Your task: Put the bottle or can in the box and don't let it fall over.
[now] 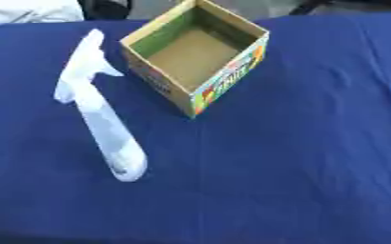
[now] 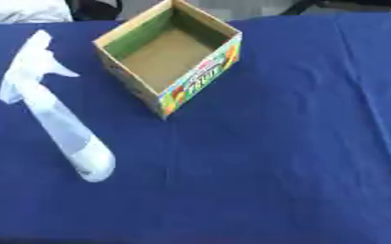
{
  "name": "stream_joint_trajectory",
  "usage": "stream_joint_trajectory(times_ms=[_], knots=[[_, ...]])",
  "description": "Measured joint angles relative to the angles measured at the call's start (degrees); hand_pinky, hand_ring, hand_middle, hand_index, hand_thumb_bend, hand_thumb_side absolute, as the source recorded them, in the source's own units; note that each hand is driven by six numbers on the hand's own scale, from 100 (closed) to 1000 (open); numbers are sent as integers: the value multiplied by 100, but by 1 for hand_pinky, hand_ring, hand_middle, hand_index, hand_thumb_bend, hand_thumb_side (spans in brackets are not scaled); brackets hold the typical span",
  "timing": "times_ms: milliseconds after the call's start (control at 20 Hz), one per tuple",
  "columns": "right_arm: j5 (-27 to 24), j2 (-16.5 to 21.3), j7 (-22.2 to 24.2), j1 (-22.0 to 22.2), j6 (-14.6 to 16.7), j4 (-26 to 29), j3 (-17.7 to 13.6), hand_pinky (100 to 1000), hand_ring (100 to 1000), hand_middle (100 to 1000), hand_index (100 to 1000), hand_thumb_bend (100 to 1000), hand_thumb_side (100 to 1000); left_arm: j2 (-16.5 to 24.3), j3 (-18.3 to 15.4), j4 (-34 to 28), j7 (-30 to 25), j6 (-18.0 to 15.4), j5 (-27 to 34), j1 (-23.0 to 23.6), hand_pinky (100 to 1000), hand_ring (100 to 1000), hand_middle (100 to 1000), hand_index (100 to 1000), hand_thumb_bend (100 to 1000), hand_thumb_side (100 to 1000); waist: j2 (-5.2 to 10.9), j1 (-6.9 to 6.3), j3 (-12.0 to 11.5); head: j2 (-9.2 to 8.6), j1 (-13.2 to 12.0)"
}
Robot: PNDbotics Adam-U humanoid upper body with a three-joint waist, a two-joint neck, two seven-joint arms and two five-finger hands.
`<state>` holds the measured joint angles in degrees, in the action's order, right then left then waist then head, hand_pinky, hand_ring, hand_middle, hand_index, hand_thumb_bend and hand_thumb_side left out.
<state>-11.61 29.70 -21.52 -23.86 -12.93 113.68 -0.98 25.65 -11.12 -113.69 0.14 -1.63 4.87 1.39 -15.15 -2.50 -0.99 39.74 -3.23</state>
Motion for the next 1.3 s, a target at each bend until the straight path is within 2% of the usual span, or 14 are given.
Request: stream_joint_trajectory(times_ms=[300,450,850,1300], knots=[[-1,0,0,0,0,0,0,1000,948,1000,963,100,470,1,77,0,-156,71,-73,-1,1000,1000,1000,973,109,546,0,-1,18,-2,-15],[-1,0,0,-2,0,0,0,1000,948,1000,963,100,470,8,148,0,-265,120,-95,-31,1000,1000,1000,975,104,589,0,-1,23,-2,-17],[-10,0,4,-29,2,0,5,1000,948,1000,963,100,470,120,531,0,-716,450,-78,-134,1000,1000,1000,974,101,671,0,-5,62,-2,-25],[-24,0,7,-31,2,0,31,1000,948,1000,963,100,470,219,812,0,-922,839,-65,-240,1000,1000,1000,976,123,675,0,-6,73,-4,-39]])
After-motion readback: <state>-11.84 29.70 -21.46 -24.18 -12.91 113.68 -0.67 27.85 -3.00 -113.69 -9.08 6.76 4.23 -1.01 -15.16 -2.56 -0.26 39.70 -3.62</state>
